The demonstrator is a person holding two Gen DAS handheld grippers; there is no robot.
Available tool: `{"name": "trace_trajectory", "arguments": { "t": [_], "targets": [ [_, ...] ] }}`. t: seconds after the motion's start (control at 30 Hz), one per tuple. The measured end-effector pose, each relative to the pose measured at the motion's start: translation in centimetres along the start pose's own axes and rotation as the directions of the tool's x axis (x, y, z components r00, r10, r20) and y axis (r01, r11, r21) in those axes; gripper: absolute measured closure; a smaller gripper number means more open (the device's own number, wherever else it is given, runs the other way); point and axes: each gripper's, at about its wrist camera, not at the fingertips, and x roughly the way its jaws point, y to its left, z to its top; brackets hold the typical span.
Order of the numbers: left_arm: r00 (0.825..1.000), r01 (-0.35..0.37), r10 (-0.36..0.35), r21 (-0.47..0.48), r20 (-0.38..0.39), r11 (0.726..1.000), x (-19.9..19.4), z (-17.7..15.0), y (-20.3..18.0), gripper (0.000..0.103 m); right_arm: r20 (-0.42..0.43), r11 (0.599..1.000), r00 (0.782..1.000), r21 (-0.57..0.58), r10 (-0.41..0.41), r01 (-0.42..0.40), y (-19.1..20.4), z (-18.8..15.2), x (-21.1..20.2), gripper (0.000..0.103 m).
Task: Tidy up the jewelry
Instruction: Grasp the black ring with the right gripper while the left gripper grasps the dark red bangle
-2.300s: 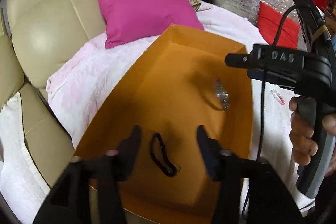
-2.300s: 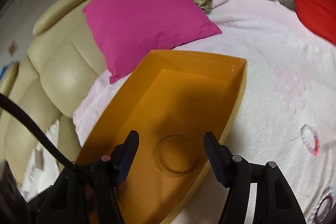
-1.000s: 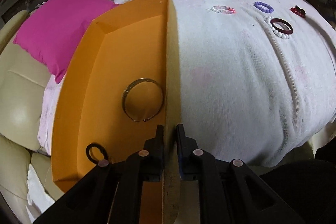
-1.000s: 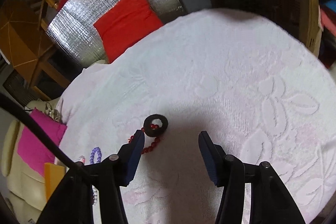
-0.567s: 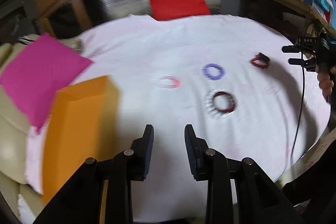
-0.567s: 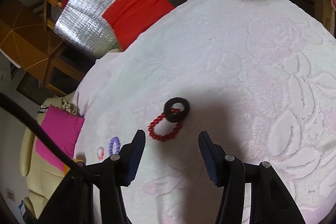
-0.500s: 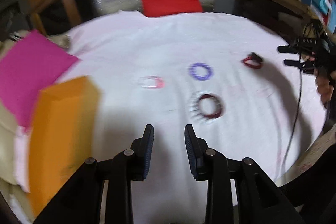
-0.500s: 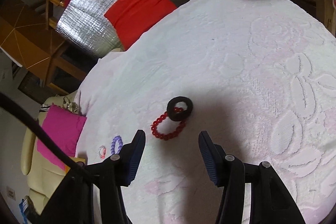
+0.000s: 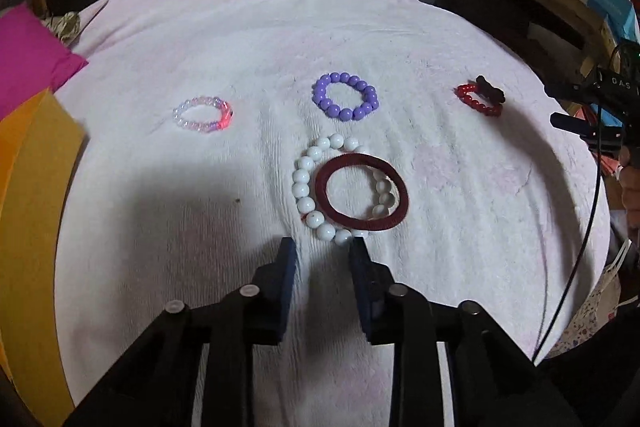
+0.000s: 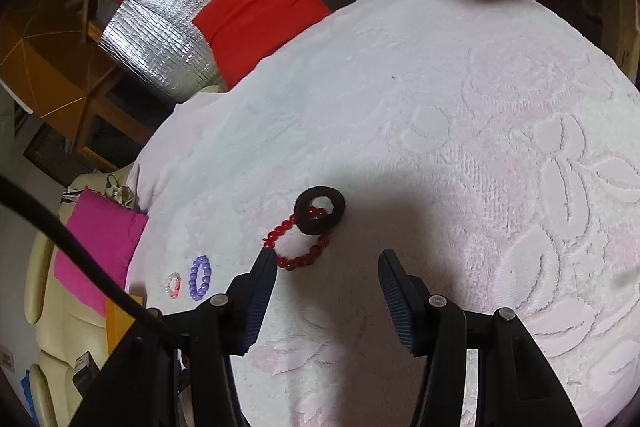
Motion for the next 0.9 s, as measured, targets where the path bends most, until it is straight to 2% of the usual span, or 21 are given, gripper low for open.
{"name": "trace_trajectory", "arguments": {
  "t": [0.17,0.3,0.4,0.43,0.5,0.57,0.67,0.8,0.83,0.9],
  "targets": [
    [1.0,0.012,-0.012,-0.038,0.022,0.999,0.0,1.2,0.7,0.079,-0.005,0.999,1.0,-0.037,-0.019,0.019,1.0,-0.4,0.3,0.046],
    [0.997,-0.003,0.001,0.021,0.082,1.0,-0.6,2.2,-0.6,0.079,-0.003,0.999,1.0,-0.044,-0.03,0.03,1.4,-0.5,0.6,0.046],
    [0.996,-0.053,0.048,0.061,0.082,0.997,0.1,2.9,-1.4,0.079,-0.005,0.997,0.999,-0.06,-0.044,0.044,1.8,-0.7,0.9,0.046],
    [0.996,-0.039,0.035,0.051,0.079,0.998,0.0,3.0,-1.5,0.079,-0.004,0.997,0.999,-0.064,-0.048,0.047,1.9,-0.8,0.9,0.046],
    [0.995,0.037,-0.039,0.03,0.094,0.999,-0.7,3.1,-1.6,0.079,-0.001,0.997,0.999,-0.066,-0.048,0.047,1.9,-0.8,0.8,0.046],
    [0.99,0.082,-0.087,0.049,0.112,0.995,-1.1,3.1,-2.3,0.075,0.001,0.996,0.999,-0.07,-0.046,0.046,1.9,-0.8,0.7,0.046],
    [0.986,0.081,-0.097,0.117,0.132,0.99,-1.4,3.0,-4.1,0.061,0.003,0.996,0.999,-0.071,-0.053,0.053,1.8,-0.8,0.7,0.046],
    [0.993,0.072,-0.08,0.092,0.087,0.993,0.2,3.4,-4.3,0.061,0.005,0.997,0.999,-0.056,-0.054,0.054,1.3,-0.8,0.8,0.046],
    [0.995,0.07,-0.074,0.068,0.064,0.995,0.9,3.6,-4.0,0.064,0.006,0.997,0.999,-0.056,-0.053,0.053,1.2,-0.8,0.7,0.046],
    [0.996,0.072,-0.074,0.05,0.042,0.996,1.8,3.8,-3.9,0.092,0.01,0.997,0.999,-0.058,-0.051,0.051,1.2,-0.8,0.7,0.046]
  ]
}}
